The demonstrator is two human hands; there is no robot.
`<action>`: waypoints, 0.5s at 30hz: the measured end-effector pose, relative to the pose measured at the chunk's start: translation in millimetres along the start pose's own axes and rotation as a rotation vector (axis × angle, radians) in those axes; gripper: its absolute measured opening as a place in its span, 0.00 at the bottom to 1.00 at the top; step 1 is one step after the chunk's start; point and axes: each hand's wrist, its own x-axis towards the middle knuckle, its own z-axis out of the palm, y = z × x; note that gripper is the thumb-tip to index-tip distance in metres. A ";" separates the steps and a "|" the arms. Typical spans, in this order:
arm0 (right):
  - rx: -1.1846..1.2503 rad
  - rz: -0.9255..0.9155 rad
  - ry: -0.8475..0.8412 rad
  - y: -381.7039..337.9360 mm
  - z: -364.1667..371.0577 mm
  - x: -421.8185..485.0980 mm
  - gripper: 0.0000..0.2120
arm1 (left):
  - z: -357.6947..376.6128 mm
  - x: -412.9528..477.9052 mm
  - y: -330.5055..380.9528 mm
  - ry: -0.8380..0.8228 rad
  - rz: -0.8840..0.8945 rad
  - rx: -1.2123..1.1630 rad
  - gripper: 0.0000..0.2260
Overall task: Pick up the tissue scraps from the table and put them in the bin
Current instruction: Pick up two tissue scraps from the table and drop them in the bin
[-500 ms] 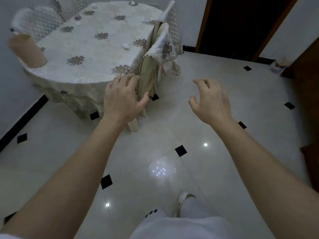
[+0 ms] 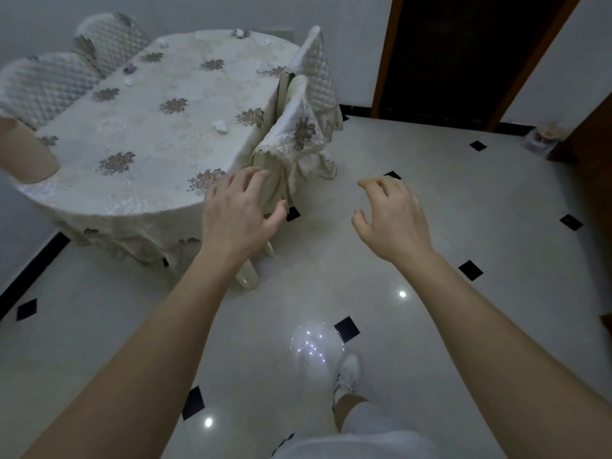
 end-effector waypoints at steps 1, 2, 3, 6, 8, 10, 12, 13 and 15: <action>0.006 -0.007 0.000 9.7 2.4 15.6 0.22 | 6.1 15.5 4.8 -0.007 -0.008 0.007 0.24; 0.008 -0.012 -0.001 19.5 4.4 31.7 0.22 | 12.5 30.8 9.8 -0.014 -0.012 0.014 0.24; 0.006 -0.019 -0.007 28.9 5.5 47.7 0.22 | 17.2 46.1 15.0 -0.025 -0.020 0.022 0.24; 0.001 -0.052 -0.002 57.0 7.8 92.8 0.21 | 30.8 91.1 26.1 -0.043 -0.033 0.042 0.25; 0.002 -0.072 0.008 72.8 10.3 118.7 0.21 | 39.0 117.7 30.4 -0.027 -0.043 0.049 0.24; 0.005 -0.081 0.006 85.9 14.1 141.8 0.21 | 47.8 138.3 33.7 -0.012 -0.056 0.051 0.24; 0.018 -0.088 -0.005 97.1 18.3 163.4 0.21 | 56.0 155.8 36.9 -0.006 -0.069 0.058 0.24; 0.025 -0.090 -0.009 102.5 20.6 173.1 0.21 | 60.0 163.8 38.0 -0.006 -0.075 0.060 0.23; 0.039 -0.097 -0.007 113.3 26.1 191.9 0.21 | 69.0 179.6 39.2 -0.008 -0.085 0.060 0.23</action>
